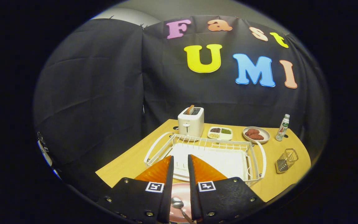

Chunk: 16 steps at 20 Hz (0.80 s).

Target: Take the plate from the dish rack, then take the spoon from the basket and place it into the plate.

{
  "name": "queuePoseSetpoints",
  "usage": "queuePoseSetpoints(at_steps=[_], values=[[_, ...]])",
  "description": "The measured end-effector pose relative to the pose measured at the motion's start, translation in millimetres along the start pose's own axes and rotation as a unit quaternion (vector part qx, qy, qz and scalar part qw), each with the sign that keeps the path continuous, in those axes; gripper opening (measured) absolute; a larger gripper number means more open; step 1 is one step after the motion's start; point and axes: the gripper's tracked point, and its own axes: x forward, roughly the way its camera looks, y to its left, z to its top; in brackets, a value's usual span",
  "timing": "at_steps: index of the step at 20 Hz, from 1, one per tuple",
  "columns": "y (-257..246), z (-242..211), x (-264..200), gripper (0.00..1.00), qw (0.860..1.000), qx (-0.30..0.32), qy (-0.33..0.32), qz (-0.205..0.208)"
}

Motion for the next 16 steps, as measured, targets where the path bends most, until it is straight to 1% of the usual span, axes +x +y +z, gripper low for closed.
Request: queuePoseSetpoints(at_steps=[4, 7, 9, 13, 16], values=[[-55, 52, -26, 0.25, 0.997, 0.022, -0.046, -0.052], [-116, 96, -52, 0.25, 0.99, 0.032, -0.078, -0.116], [-154, 119, -60, 0.25, 0.985, 0.04, -0.086, -0.147], [-209, 156, -69, 0.25, 0.98, 0.042, -0.104, -0.163], [-250, 168, -76, 0.25, 0.976, 0.035, -0.108, -0.186]])
